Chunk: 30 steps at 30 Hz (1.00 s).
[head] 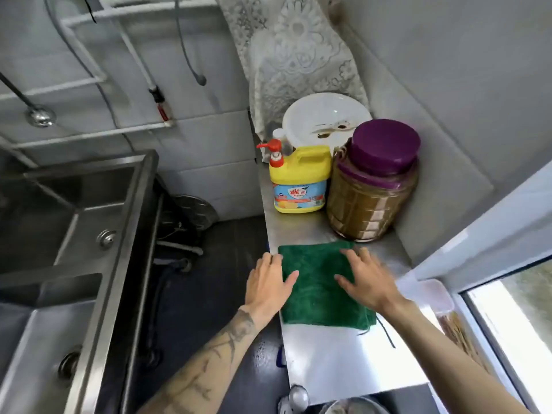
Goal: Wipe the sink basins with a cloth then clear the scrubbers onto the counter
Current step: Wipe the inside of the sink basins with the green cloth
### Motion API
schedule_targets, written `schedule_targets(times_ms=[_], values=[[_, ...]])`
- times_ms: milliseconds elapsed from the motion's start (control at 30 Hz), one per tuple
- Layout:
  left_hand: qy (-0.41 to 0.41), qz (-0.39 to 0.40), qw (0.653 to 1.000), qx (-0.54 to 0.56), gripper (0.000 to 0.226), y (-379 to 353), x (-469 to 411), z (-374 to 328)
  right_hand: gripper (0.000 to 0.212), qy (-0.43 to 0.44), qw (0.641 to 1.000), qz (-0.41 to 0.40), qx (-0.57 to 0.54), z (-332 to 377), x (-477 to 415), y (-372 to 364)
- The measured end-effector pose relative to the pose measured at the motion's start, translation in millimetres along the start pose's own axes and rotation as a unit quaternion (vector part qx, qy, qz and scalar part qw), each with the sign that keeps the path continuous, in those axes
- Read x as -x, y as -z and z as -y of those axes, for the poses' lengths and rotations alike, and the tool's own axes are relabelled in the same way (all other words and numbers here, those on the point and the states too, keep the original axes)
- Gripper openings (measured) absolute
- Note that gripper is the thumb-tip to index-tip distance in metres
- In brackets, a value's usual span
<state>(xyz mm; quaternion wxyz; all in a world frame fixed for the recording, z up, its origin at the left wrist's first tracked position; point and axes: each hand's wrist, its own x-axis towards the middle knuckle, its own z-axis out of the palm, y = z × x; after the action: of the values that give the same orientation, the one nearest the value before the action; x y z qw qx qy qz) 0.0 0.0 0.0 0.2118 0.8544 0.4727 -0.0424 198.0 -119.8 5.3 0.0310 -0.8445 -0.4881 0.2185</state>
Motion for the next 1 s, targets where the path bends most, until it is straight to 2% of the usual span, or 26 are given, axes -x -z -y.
schedule_targets(times_ms=[133,233,333,433,533,600,633,733,800,933,1000], values=[[0.101,-0.010,0.991,0.091,0.061,-17,-15,-14,0.079,-0.112,0.992,-0.029,-0.051,14,-17,-10],[0.214,-0.029,0.957,0.191,0.061,-25,-20,-24,0.091,-0.191,0.977,-0.024,-0.092,20,-27,-19],[0.257,-0.014,0.942,0.214,0.052,-33,-24,-25,0.064,-0.235,0.953,-0.017,-0.188,22,-35,-27],[0.255,-0.003,0.928,0.272,0.039,-32,-19,-19,0.029,-0.185,0.945,-0.020,-0.269,24,-35,-31],[0.226,-0.021,0.912,0.341,0.037,-24,-4,-3,0.012,-0.095,0.943,-0.034,-0.318,41,-25,-26],[0.225,-0.043,0.898,0.375,0.042,-14,14,16,0.012,-0.034,0.940,-0.033,-0.339,60,-14,-18],[0.228,-0.061,0.890,0.389,0.042,-7,24,27,0.012,-0.015,0.929,-0.018,-0.370,73,-8,-13],[0.227,-0.125,0.857,0.445,0.021,23,64,63,0.014,0.026,0.876,0.045,-0.479,127,15,2],[0.243,-0.171,0.833,0.466,0.022,44,95,91,0.016,0.059,0.858,0.068,-0.505,173,31,6],[0.293,-0.271,0.770,0.498,0.028,73,167,152,0.017,0.133,0.862,0.090,-0.481,276,70,-3],[0.322,-0.331,0.727,0.508,0.032,82,208,186,0.017,0.166,0.860,0.115,-0.468,330,100,-12]])
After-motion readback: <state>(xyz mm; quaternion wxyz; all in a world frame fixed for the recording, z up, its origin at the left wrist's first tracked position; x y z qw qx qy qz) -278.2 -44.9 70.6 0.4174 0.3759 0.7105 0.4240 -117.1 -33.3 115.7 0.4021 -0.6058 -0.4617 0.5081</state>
